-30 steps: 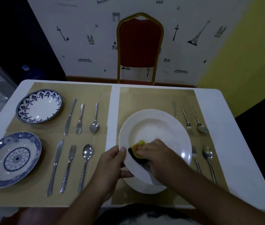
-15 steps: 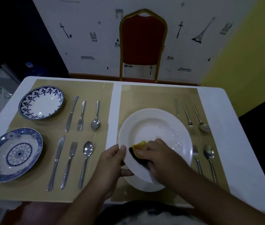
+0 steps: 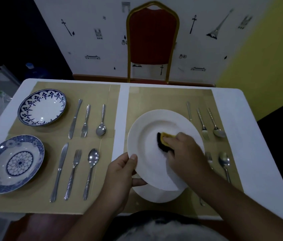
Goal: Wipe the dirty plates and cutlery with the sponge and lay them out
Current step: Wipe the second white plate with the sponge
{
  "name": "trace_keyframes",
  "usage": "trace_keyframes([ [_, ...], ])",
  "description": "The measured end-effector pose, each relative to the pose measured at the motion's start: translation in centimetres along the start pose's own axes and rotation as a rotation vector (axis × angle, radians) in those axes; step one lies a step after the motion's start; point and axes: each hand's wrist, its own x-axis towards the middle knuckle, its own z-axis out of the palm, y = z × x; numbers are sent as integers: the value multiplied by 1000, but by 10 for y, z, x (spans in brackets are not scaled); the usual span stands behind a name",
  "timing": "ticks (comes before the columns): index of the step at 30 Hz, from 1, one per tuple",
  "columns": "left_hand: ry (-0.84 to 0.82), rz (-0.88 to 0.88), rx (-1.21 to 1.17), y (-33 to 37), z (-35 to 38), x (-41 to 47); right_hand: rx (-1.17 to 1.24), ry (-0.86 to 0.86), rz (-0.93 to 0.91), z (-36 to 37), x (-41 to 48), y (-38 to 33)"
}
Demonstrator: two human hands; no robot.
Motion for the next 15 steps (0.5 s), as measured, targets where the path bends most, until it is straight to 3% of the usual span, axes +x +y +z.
trace_keyframes([
  [4, -1, 8, 5, 4, -2, 5, 91, -188, -192, 6, -23, -24],
  [8, 27, -34, -59, 3, -3, 5, 127, -310, -137, -1, -14, -6],
  [15, 49, -21, -55, 1, -1, 0, 48, 4, 127, -5, 22, 20],
])
